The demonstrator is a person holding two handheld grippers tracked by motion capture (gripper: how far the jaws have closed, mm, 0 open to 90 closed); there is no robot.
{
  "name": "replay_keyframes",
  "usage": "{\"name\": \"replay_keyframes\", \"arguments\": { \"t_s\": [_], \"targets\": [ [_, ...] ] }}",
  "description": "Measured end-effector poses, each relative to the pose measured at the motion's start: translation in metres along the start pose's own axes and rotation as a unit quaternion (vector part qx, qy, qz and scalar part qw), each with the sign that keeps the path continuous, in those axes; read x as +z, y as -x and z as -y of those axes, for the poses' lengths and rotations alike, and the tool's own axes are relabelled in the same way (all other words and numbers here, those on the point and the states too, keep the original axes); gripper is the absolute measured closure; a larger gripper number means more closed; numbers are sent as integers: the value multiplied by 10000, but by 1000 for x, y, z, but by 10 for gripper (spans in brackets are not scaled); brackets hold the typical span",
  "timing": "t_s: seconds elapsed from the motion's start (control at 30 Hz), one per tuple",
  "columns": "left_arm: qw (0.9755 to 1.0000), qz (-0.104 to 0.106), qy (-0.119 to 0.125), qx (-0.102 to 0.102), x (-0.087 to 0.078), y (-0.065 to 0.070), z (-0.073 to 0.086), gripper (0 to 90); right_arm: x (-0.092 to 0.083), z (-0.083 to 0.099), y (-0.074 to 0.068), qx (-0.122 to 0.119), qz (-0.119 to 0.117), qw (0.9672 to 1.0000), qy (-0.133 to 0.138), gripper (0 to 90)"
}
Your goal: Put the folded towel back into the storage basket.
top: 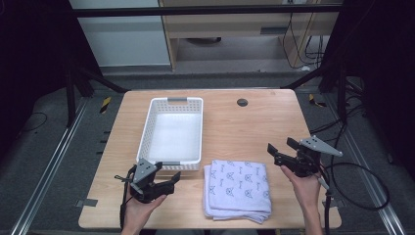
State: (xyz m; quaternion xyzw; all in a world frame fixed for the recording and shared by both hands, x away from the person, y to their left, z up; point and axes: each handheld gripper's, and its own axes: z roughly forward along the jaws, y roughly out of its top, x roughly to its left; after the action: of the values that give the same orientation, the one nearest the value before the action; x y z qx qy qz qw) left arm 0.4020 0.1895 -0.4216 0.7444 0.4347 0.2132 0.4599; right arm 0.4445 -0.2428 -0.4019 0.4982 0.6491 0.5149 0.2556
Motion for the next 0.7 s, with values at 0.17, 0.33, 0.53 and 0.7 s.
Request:
{"name": "replay_keyframes", "arguments": {
  "t_s": [0.17,0.33,0.53,0.7],
  "targets": [
    [10000,49,-11,48,4,8,-4,245,5,-5,-8,-40,-78,10000,16,212],
    [9998,110,-88,104,11,17,-4,247,10,-6,-14,-77,-108,9999,-16,197],
    [9996,188,-188,136,20,25,-1,253,17,-7,-20,-178,-127,9997,-130,194],
    [9991,243,-293,181,26,33,2,255,23,-1,-25,-285,-120,9992,-240,219]
  ]
}}
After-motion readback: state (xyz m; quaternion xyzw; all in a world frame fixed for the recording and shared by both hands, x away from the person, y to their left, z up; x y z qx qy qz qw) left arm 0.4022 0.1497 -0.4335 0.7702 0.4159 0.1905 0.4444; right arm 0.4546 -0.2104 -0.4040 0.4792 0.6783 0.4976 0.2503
